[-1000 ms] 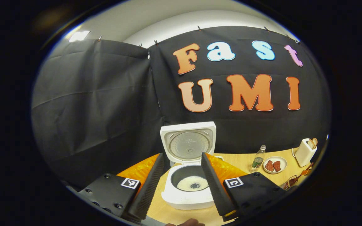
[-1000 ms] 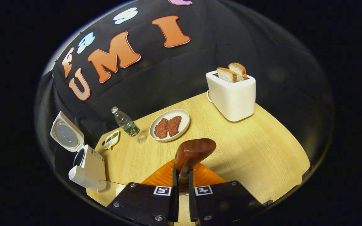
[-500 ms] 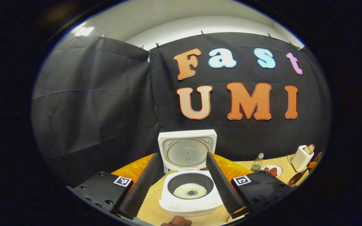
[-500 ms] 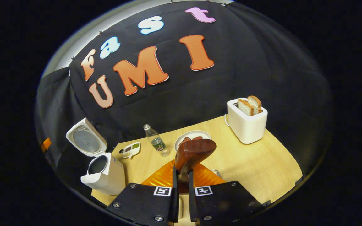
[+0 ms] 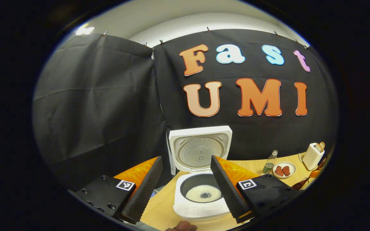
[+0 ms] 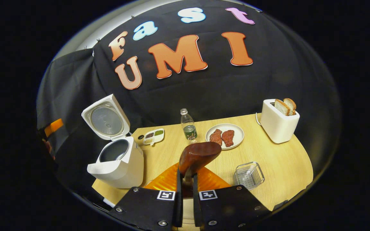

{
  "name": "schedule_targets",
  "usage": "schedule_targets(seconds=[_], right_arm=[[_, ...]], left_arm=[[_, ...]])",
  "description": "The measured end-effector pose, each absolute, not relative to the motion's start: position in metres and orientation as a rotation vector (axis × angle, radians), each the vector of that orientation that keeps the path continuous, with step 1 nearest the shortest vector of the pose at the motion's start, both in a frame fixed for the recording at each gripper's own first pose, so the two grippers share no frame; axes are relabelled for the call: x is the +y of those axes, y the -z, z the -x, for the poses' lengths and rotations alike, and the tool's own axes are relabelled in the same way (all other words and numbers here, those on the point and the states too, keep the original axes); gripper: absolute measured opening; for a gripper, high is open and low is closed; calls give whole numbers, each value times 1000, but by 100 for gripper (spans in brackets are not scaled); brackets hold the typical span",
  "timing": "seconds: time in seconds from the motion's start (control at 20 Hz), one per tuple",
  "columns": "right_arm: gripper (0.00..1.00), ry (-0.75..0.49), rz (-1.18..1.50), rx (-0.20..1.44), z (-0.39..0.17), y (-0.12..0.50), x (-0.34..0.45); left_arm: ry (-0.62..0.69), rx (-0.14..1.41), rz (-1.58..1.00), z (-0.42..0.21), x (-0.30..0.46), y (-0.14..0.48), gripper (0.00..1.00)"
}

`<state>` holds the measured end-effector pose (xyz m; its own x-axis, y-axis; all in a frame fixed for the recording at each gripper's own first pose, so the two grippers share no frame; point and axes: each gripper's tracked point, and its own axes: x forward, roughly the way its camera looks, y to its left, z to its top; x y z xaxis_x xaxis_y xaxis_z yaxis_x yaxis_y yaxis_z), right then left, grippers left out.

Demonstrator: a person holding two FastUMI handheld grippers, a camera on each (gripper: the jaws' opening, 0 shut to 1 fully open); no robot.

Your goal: Close the left gripper, press the button to open the rice cooker; take a wooden spoon from the chopstick holder with the right hand, scoop a spoonful of rice and pour it into the rice cooker, then put the wooden spoon back into the chopstick holder.

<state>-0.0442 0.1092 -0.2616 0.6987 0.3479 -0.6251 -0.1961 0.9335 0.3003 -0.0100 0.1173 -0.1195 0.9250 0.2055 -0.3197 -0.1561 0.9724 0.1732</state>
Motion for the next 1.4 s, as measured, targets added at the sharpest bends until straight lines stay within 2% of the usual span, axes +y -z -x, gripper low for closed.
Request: schedule_targets(seconds=[0.55,0.9,1.25,1.3,1.4], right_arm=[[13,-233,150,717,70,312,117],[12,-178,444,612,83,345,146],[12,-245,467,652,109,378,190],[12,-252,431,680,114,385,195],[12,-213,363,696,113,384,195]], left_arm=[[-163,378,-177,6,135,139,99],[-180,403,-244,11,166,145,99],[-158,412,-270,6,177,149,100],[-152,409,-274,4,176,149,98],[-145,402,-283,3,177,148,100]])
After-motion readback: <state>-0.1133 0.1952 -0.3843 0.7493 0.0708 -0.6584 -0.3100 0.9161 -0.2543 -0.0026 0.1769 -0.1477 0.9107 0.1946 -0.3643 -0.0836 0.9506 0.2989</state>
